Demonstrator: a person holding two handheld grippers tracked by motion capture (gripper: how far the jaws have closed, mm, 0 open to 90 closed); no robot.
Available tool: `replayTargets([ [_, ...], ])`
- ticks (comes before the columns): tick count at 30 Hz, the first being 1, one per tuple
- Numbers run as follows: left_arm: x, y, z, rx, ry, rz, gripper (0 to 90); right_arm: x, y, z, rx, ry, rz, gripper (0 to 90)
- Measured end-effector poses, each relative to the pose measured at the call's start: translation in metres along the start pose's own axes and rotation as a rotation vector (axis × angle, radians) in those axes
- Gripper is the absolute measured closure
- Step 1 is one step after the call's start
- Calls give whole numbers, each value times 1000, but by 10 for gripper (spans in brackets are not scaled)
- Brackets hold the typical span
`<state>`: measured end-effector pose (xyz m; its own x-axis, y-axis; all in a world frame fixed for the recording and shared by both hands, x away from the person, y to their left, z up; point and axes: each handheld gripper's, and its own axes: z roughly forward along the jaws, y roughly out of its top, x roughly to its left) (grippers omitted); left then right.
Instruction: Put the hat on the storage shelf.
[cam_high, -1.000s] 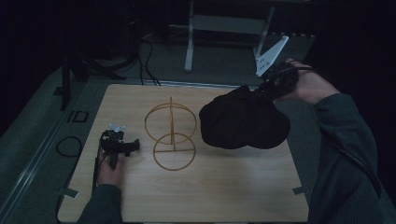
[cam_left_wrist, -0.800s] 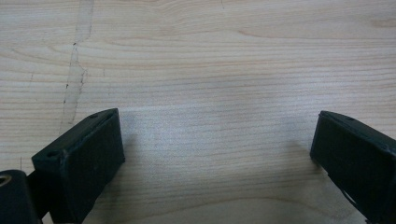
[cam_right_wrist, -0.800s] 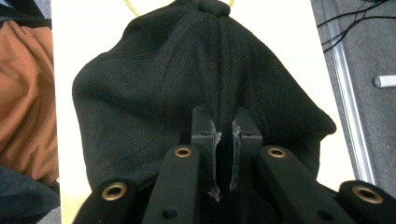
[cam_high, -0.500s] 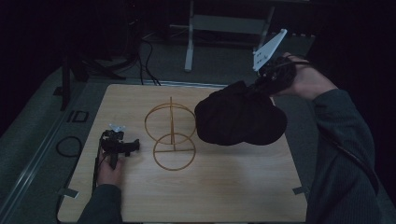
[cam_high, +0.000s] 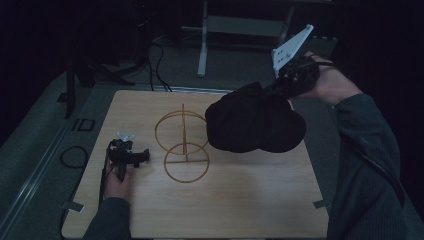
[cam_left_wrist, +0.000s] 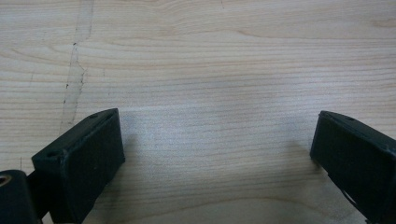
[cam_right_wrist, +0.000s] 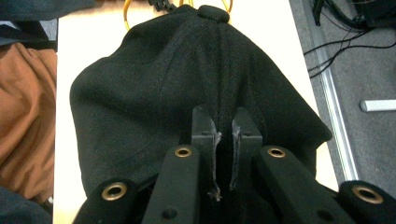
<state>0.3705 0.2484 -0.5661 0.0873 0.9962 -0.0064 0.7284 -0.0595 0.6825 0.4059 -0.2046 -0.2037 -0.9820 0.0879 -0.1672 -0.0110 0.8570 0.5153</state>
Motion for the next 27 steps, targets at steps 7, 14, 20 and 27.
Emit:
replayTargets([
  [7,0,0,0,0,0,1,23,1,4,-5,-5,-4,-9,832],
  [14,0,0,0,0,0,1,23,4,13,-10,-7,-16,-23,833],
  [20,0,0,0,0,0,1,23,5,19,-9,-49,-20,-40,835],
  [27,0,0,0,0,0,1,23,5,14,-5,-147,-23,-42,838],
])
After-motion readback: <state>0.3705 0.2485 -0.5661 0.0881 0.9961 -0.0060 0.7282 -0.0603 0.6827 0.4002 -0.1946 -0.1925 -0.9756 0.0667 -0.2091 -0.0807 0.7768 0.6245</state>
